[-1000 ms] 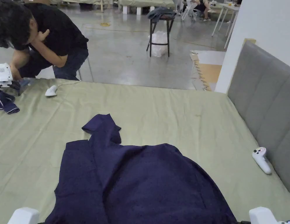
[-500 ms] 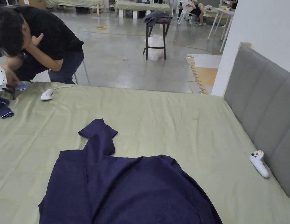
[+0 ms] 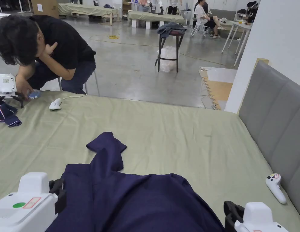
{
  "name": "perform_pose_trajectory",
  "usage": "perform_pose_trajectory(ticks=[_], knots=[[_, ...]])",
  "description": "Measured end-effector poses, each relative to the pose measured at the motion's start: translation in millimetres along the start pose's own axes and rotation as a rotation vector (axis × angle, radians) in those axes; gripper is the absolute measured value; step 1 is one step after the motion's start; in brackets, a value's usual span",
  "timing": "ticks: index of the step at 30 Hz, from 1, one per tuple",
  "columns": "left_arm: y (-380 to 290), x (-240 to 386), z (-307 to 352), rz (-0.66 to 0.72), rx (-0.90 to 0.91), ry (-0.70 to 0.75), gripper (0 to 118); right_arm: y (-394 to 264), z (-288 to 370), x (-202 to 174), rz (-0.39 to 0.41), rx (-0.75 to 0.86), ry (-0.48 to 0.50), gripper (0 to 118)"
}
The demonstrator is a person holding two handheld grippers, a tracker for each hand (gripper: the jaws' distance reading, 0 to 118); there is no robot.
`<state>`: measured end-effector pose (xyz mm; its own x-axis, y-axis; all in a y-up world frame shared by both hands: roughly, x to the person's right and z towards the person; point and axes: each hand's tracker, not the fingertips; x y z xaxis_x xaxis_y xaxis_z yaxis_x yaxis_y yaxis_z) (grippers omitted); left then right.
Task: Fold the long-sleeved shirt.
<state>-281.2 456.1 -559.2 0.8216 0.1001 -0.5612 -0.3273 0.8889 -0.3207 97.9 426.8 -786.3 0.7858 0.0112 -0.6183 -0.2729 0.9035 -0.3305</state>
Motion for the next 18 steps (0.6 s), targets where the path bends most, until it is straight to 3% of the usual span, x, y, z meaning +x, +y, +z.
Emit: perform_pose_trajectory(ticks=[2,6,7,9,10,14,18], knots=[[5.7,0.0,-12.6,0.033,-0.006,-0.002,5,0.0,-14.3,-2.4,-0.065,-0.033,0.051,0],[9.4,-10.4,-44.6,0.055,-0.019,-0.002,4,5.5,-57.4,-0.7,-0.044,-0.08,0.041,1],[9.2,-13.1,-53.2,0.057,-0.03,-0.011,4,5.6,-77.8,4.5,-0.045,-0.12,0.073,21],[5.7,-21.5,-75.1,0.069,-0.056,0.014,4,14.2,-109.2,5.1,-0.043,-0.144,0.035,90],[4.7,-25.2,-84.3,0.07,-0.071,0.005,4,18.9,-129.2,9.8,-0.049,-0.141,0.061,118],[-3.4,-38.2,-117.4,0.098,-0.112,0.0,4,37.3,-203.9,26.9,-0.045,-0.226,0.043,118],[-9.9,-39.2,-135.9,0.099,-0.146,0.005,4,41.2,-265.9,25.5,-0.046,-0.369,0.121,115]])
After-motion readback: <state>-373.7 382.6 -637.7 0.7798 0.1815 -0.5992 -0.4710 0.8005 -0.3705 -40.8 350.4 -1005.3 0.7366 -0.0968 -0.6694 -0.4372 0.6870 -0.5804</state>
